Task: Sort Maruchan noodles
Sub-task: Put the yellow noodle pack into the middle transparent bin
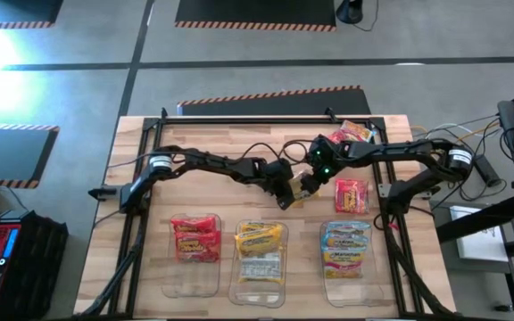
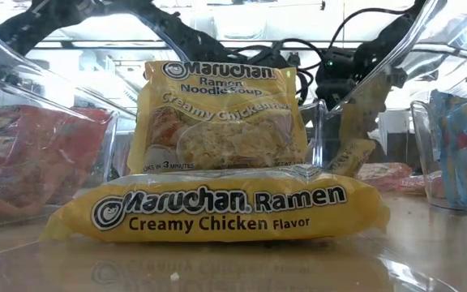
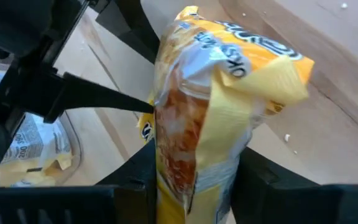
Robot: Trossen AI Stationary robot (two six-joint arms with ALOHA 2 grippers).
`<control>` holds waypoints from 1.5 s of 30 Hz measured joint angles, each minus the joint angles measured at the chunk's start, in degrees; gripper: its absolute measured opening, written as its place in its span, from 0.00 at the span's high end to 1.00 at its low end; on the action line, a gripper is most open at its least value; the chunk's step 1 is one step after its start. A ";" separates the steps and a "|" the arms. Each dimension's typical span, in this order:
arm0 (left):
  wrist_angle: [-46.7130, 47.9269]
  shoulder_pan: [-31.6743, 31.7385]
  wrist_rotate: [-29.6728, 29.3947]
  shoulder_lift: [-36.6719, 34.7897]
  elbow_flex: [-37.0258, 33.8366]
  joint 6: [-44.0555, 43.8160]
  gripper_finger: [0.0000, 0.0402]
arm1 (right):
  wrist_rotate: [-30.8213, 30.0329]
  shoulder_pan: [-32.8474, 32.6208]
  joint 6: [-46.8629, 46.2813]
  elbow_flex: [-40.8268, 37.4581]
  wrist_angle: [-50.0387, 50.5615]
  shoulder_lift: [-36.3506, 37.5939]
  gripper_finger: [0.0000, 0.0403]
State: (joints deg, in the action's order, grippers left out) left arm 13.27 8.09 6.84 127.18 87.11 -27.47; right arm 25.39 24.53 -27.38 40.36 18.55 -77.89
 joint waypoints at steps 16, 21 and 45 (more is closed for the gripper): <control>3.20 -0.24 -0.34 -9.88 -0.13 10.36 0.64 | -0.09 0.46 14.74 -0.05 5.97 5.60 0.71; 2.66 -1.48 -8.36 -10.36 -0.16 18.80 0.64 | -0.09 0.45 21.52 0.45 9.02 8.12 0.71; -34.48 -1.31 -4.84 -28.13 -29.84 14.78 0.64 | -2.18 0.30 36.64 13.48 13.18 9.42 0.71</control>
State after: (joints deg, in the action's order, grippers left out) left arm -21.21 6.78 2.00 99.05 57.27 -12.69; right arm 23.21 24.84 9.26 53.84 31.73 -68.47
